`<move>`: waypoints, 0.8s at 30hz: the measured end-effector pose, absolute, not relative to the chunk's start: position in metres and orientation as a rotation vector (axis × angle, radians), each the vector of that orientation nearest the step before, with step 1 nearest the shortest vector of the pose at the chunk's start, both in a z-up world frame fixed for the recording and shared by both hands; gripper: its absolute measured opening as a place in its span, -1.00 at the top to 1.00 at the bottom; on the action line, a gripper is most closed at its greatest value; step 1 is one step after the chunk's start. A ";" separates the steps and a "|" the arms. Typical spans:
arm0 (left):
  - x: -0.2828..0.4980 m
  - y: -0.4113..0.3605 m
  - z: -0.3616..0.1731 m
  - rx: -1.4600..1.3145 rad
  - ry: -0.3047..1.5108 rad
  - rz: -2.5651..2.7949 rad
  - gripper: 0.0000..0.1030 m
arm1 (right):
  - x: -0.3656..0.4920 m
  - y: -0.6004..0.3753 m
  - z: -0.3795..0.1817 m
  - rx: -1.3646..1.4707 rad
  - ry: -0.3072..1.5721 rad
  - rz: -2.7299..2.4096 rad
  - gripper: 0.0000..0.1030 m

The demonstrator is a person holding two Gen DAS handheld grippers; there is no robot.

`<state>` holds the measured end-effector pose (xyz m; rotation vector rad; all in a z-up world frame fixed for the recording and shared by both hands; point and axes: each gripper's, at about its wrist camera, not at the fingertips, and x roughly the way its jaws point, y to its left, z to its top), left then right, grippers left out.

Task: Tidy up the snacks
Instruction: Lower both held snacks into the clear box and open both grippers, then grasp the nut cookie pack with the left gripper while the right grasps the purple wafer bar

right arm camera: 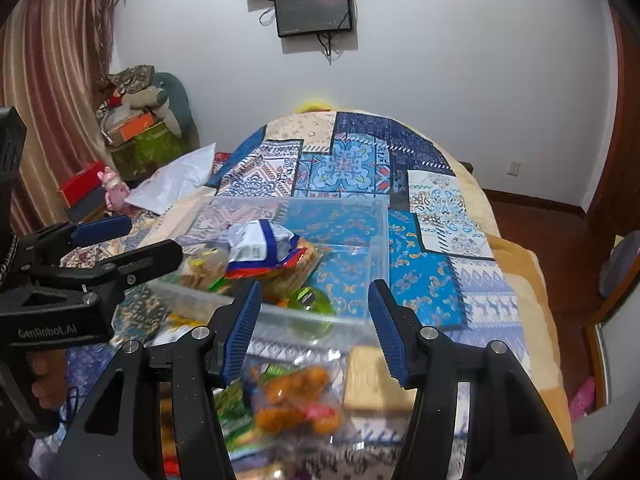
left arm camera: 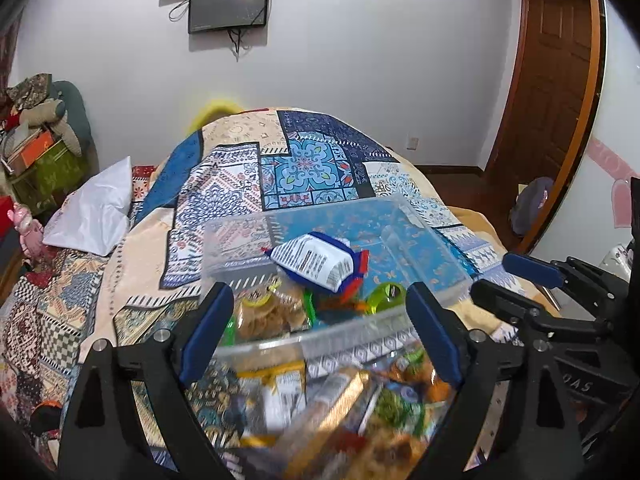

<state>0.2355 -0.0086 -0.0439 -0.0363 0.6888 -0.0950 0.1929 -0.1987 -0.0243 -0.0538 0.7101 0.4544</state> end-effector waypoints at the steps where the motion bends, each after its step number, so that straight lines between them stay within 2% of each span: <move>1: 0.228 -0.007 -0.043 -0.038 0.693 -0.090 -0.72 | 0.187 -0.201 -0.022 -0.054 0.708 0.457 -0.03; 5: 0.205 -0.001 -0.048 -0.045 0.717 -0.068 -0.73 | 0.165 -0.207 -0.021 -0.061 0.708 0.459 -0.13; 9: 0.182 0.006 -0.063 -0.038 0.762 -0.049 -0.73 | 0.146 -0.211 -0.030 -0.063 0.734 0.462 -0.15; 22: 0.124 0.020 -0.114 -0.095 0.869 -0.052 -0.72 | 0.107 -0.197 -0.097 -0.030 0.935 0.485 -0.15; 24: 0.119 0.021 -0.114 -0.086 0.863 -0.042 -0.72 | 0.106 -0.188 -0.105 -0.011 0.967 0.503 -0.21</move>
